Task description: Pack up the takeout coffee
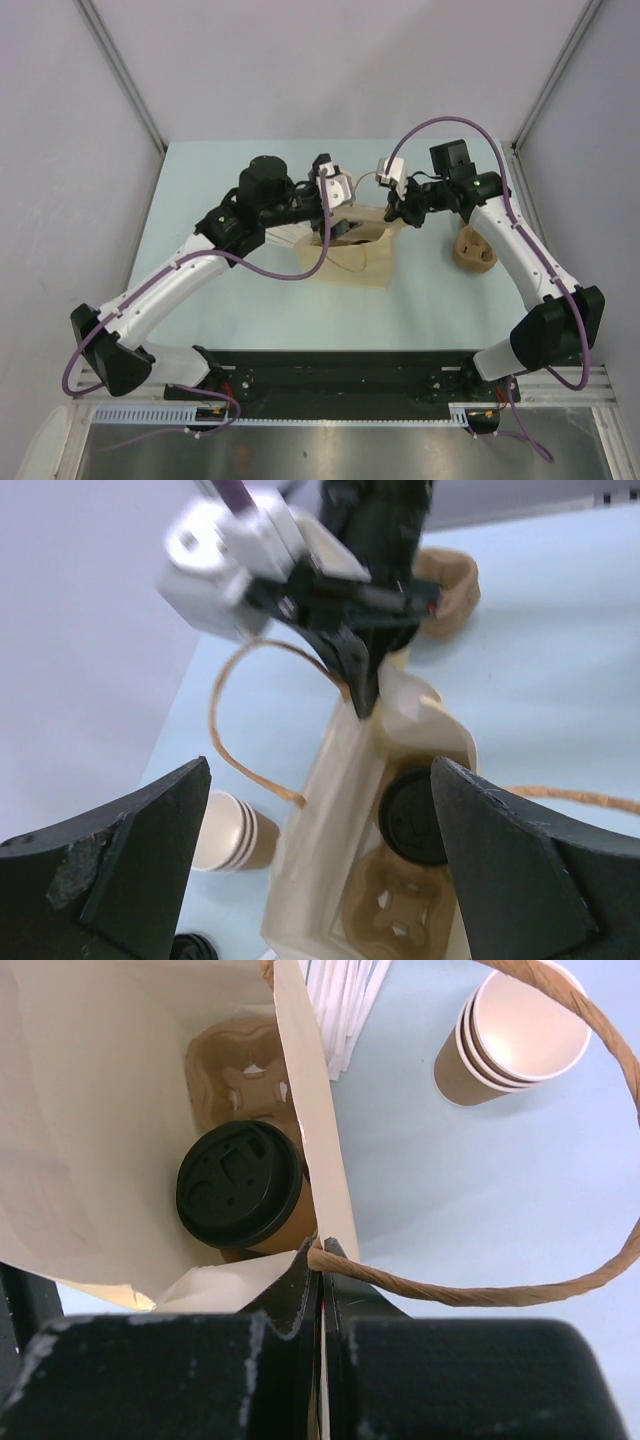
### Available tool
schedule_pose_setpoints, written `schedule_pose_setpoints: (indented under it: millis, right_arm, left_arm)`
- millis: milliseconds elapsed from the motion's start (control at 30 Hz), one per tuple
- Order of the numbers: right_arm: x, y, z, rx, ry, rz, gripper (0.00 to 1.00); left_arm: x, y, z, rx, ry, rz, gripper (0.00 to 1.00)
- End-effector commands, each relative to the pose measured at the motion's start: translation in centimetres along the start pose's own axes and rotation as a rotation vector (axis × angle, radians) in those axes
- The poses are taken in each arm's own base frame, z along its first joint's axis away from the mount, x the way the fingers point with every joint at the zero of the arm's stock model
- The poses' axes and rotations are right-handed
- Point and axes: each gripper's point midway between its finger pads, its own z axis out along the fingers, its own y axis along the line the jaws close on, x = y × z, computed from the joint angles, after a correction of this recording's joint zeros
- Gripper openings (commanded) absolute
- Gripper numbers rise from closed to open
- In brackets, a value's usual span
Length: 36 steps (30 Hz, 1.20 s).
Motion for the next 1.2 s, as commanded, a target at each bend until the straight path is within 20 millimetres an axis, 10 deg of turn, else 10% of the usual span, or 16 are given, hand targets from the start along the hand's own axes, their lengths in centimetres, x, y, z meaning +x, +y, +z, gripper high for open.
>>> schedule_pose_setpoints:
  millis: [0,267,633,900,1167]
  right_arm:
    - [-0.5,-0.3,-0.2,-0.005,0.000,0.024,0.01]
    - [-1.9,-0.9,-0.6,0.015,-0.023,0.025,0.29]
    - [-6.2,-2.7,-1.7,0.063,-0.082,0.033,0.64]
    - [-8.4,-2.3,-2.9,0.081,-0.082,-0.005,0.82]
    - [-12.5,-2.4,-5.8,0.179,-0.124,0.028,1.00]
  left_arm:
    - [-6.7,3.1,-1.5,-0.091,-0.157,-0.023,0.97]
    - [-6.2,8.2,-4.2,-0.246,-0.123,-0.191,0.99]
    - [8.2,12.6,-9.5,-0.375,0.203,-0.432,1.00]
    - [18.1,10.4,-12.8,-0.261,0.452,-0.481,0.98]
    - [26.7,7.2,-14.3,0.027,0.690,-0.303,0.69]
